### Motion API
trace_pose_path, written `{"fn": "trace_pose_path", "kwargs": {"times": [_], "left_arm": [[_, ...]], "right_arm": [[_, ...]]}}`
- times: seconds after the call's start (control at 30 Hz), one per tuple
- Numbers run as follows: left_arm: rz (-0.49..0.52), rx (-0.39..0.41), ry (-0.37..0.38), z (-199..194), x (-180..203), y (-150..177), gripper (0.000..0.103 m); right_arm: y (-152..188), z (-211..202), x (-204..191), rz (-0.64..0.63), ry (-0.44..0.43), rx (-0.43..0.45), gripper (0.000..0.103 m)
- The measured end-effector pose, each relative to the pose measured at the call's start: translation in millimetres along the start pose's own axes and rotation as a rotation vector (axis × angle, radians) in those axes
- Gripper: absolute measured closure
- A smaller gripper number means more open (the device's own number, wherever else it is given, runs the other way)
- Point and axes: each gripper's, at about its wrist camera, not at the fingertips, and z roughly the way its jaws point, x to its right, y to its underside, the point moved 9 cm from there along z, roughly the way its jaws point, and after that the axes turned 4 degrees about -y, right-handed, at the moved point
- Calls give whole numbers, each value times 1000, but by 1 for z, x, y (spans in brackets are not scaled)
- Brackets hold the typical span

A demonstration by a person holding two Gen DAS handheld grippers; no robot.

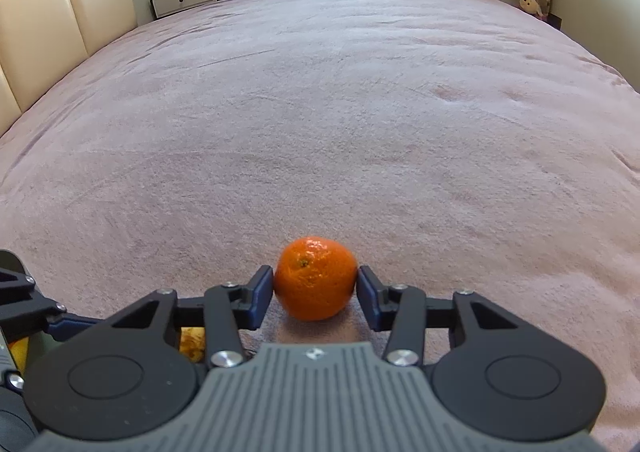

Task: Organize fruits
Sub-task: 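Close the left tool on the banana while the right tool grasps the mandarin, then carry the held banana and mandarin up and over the green colander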

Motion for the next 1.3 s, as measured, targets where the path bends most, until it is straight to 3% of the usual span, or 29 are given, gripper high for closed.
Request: {"fn": "trace_pose_path", "kwargs": {"times": [0.07,0.7,0.97,1.3], "left_arm": [[-33,8,16,-5,0,1,58],[-164,233,34,-49,-7,10,59],[-182,343,43,-93,-4,12,60],[-249,474,37,-158,-27,21,60]], "right_arm": [[-2,-4,-1,-6,2,7,60],[-8,-76,7,10,44,105,60],[-6,-109,3,-11,62,146,60],[-12,-157,-17,-64,62,234,60]]}}
